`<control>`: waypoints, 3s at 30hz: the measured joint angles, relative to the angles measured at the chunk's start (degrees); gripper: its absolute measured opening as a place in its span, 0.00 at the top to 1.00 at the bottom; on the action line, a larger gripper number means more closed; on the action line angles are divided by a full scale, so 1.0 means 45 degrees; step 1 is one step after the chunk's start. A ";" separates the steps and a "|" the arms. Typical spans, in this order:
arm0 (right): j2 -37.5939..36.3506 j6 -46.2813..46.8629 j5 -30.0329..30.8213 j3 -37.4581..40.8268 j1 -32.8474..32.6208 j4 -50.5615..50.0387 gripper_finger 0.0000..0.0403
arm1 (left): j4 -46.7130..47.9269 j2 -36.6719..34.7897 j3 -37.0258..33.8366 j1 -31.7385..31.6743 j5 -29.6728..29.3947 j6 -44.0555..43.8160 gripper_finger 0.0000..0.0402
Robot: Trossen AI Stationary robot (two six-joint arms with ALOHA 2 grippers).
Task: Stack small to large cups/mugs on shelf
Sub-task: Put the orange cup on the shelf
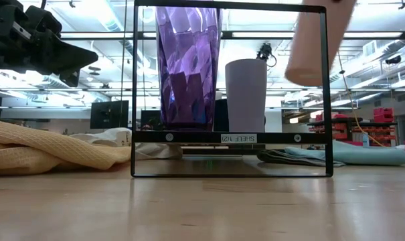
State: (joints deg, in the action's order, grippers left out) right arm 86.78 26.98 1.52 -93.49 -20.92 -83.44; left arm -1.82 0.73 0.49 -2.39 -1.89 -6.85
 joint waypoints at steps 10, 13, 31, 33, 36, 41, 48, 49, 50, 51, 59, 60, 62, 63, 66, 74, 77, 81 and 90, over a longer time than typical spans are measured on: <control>0.1403 -0.3651 -0.1693 -0.0851 0.0992 0.0022 1.00 | -0.0006 0.0000 0.0000 0.0000 0.0000 0.0005 0.94; 0.1711 -0.4645 -0.2002 -0.0851 0.1075 0.0214 1.00 | -0.0006 0.0000 0.0000 0.0000 0.0000 0.0000 0.92; 0.3366 -0.7144 -0.1687 -0.0832 0.1290 0.1732 1.00 | -0.0008 0.0000 0.0000 0.0000 0.0005 -0.0005 0.93; 0.3386 -0.7145 -0.1687 -0.0832 0.1285 0.1732 1.00 | -0.0006 0.0000 0.0000 0.0000 0.0005 -0.0004 0.93; 0.3414 -0.7280 -0.1671 -0.0827 0.1299 0.1860 1.00 | -0.0006 0.0000 0.0000 0.0000 0.0005 0.0005 0.91; 0.3561 -0.7642 -0.1687 -0.0817 0.1285 0.2013 1.00 | 0.0000 0.0000 0.0000 0.0000 0.0010 0.0000 0.92; 0.3759 -0.7713 -0.1840 -0.0813 0.1290 0.2012 1.00 | -0.0001 0.0000 0.0000 0.0000 0.0010 0.0000 0.94; 0.3762 -0.7713 -0.1888 -0.0813 0.1290 0.2018 1.00 | 0.0004 0.0000 0.0000 0.0000 0.0010 0.0000 0.94; 0.3781 -0.7711 -0.1901 -0.0813 0.1290 0.2041 1.00 | 0.0004 0.0000 0.0000 0.0000 0.0010 0.0000 0.94; 0.3799 -0.7708 -0.1941 -0.0813 0.1289 0.2028 1.00 | 0.0004 0.0000 0.0000 0.0000 0.0010 0.0000 0.94; 0.3934 -0.7741 -0.2260 -0.0813 0.1289 0.2110 1.00 | 0.0008 0.0000 0.0005 0.0000 0.0013 0.0000 0.91; 0.3939 -0.7749 -0.2223 -0.0813 0.1317 0.2158 1.00 | 0.0004 0.0000 0.0005 0.0000 0.0015 0.0000 0.91; 0.3944 -0.7724 -0.2112 -0.0813 0.1394 0.2147 1.00 | 0.0008 0.0000 0.0005 0.0005 0.0019 0.0000 0.92; 0.3944 -0.7718 -0.2089 -0.0813 0.1431 0.2157 1.00 | 0.0008 0.0000 0.0005 0.0000 0.0017 0.0000 0.92; 0.3944 -0.7723 -0.1719 -0.0812 0.1506 0.2205 1.00 | 0.0013 0.0000 0.0005 0.0000 0.0015 0.0000 0.94; 0.3953 -0.7712 -0.1721 -0.0813 0.1800 0.2195 1.00 | 0.0014 0.0000 0.0005 0.0000 0.0015 0.0000 0.93; 0.3953 -0.7669 -0.1898 -0.0809 0.1807 0.2186 0.97 | 0.0018 0.0000 0.0005 0.0000 0.0015 0.0000 0.91; 0.3958 -0.7660 -0.1983 -0.0808 0.1795 0.2161 0.89 | 0.0018 0.0000 0.0005 0.0002 0.0015 0.0000 0.91; 0.3958 -0.7372 -0.1879 -0.0808 0.1794 0.2166 0.76 | 0.0018 0.0000 0.0005 0.0001 0.0015 0.0000 0.94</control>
State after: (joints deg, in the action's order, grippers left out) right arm 104.60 -6.19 -6.93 -97.12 -12.85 -73.69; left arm -1.74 0.73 0.51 -2.39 -1.83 -6.85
